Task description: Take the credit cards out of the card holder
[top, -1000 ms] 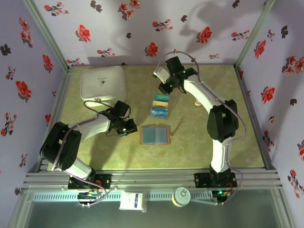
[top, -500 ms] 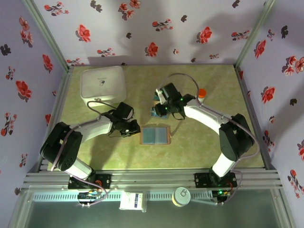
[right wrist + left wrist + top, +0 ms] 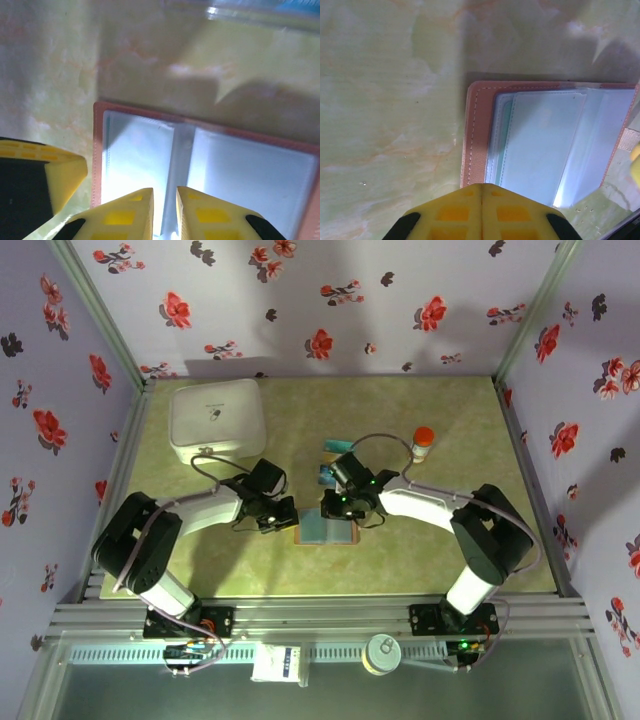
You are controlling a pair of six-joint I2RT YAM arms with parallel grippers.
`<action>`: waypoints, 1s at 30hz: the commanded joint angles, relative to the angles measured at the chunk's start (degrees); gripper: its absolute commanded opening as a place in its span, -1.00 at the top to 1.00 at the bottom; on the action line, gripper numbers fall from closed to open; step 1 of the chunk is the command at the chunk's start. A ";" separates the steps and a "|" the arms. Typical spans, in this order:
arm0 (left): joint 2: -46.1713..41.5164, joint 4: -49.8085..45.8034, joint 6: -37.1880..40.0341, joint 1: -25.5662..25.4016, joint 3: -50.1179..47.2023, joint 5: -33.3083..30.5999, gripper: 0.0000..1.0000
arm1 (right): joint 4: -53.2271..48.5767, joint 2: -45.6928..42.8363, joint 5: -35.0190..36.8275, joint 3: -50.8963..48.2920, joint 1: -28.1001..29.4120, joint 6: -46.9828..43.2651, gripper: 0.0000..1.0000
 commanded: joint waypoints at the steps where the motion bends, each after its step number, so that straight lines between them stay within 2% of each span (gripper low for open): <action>1: 1.19 0.82 -0.16 -0.58 -0.64 1.39 0.88 | 3.36 1.93 -2.54 -1.25 1.16 5.82 0.52; 10: 2.21 0.26 -0.17 -0.71 -1.31 0.74 0.90 | 7.51 4.22 -5.15 -1.47 2.96 8.82 0.43; 20: 3.15 -0.87 0.39 -0.68 -1.48 -0.38 0.91 | 7.28 6.49 -7.37 -0.39 3.15 9.25 0.49; 30: 3.12 -1.08 0.47 -0.68 -1.39 -0.37 0.91 | -0.90 4.10 -0.25 -0.11 3.23 7.48 0.49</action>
